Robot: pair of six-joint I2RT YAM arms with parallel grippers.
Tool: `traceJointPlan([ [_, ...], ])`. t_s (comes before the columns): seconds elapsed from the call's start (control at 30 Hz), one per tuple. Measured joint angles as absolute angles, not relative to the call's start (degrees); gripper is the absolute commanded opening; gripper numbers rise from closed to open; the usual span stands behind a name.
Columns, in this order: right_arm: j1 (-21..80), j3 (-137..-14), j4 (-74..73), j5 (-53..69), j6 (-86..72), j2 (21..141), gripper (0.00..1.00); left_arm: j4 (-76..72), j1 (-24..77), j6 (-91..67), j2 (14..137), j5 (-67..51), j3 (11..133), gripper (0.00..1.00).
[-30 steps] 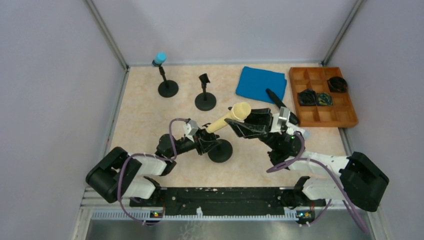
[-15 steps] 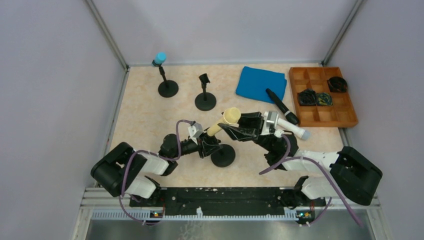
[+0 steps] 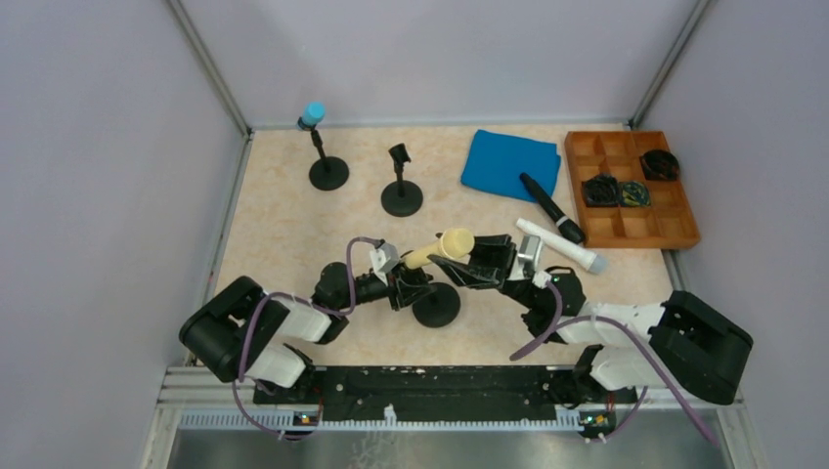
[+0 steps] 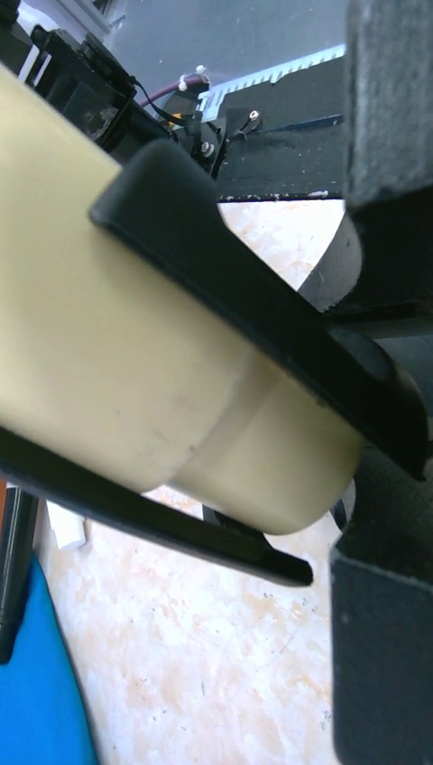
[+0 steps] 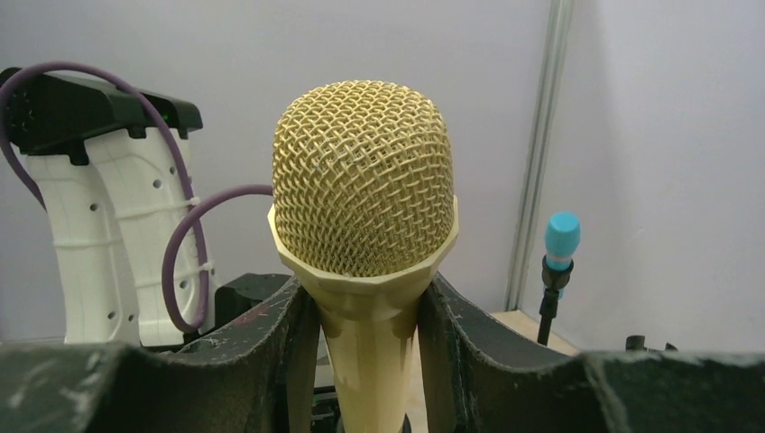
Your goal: Attach the microphones to the stand
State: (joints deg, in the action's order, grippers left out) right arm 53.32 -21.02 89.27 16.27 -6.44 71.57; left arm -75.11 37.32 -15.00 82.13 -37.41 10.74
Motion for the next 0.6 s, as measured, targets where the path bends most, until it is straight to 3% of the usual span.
traceJointPlan([
  [0.33,57.67,-25.34,70.94,12.25,1.48,64.90,0.00,-68.36,39.27,-10.50,79.11,-36.32,11.64,0.00],
  [0.6,59.51,-25.78,68.79,9.19,5.39,64.82,0.00,-65.52,40.73,-9.65,78.98,-35.73,12.80,0.00],
])
